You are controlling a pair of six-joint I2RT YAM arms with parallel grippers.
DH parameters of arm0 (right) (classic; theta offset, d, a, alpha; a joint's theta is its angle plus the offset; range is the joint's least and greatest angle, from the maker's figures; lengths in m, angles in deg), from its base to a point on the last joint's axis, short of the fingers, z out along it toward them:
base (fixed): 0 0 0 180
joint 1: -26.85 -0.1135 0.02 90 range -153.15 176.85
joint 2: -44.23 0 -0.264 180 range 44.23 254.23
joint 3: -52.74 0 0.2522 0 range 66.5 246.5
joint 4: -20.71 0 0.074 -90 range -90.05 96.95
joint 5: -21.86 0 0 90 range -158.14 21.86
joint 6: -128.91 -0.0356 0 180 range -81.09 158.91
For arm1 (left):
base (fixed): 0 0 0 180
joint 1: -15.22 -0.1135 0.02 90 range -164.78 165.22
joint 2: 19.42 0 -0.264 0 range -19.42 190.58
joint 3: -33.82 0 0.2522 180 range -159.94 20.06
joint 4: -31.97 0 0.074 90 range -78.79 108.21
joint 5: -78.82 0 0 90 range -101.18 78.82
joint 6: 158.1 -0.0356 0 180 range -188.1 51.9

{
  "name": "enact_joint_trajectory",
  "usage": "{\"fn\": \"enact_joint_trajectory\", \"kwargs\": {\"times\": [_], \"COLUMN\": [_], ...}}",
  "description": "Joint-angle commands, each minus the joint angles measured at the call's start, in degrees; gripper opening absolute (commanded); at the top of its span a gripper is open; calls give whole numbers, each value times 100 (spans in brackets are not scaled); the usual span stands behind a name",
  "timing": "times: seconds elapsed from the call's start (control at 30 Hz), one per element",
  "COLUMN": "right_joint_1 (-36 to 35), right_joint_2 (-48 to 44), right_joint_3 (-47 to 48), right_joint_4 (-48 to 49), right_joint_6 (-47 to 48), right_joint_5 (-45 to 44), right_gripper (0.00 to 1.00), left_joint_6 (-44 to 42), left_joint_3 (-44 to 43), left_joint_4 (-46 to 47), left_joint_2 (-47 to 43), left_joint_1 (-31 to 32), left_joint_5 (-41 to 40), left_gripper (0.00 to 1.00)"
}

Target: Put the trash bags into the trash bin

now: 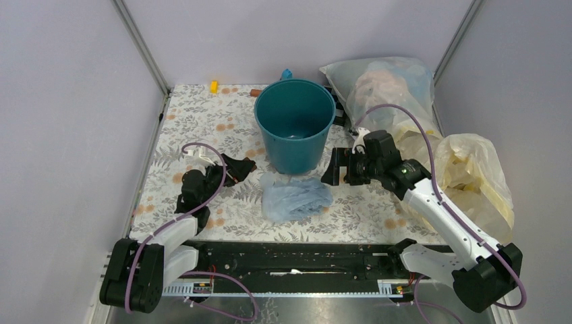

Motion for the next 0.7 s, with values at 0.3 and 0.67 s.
{"fn": "enact_joint_trajectory", "kwargs": {"times": [0.3,0.67], "right_joint_1": [-44,-84], "right_joint_2": [-157,782], "right_joint_3": [-1922,-1987], "right_joint_4": [2332,3620], "right_joint_6": [531,471], "right_joint_5": [267,665], "right_gripper": [81,61], "left_joint_6": [-683,-1157], "left_joint_3": [-491,-927], "left_joint_4": [-263,-3339], "left_joint_2": [-192,-996], "left_joint_1": [923,1512], "left_joint_5": [94,-632], "left_gripper": [74,74]}}
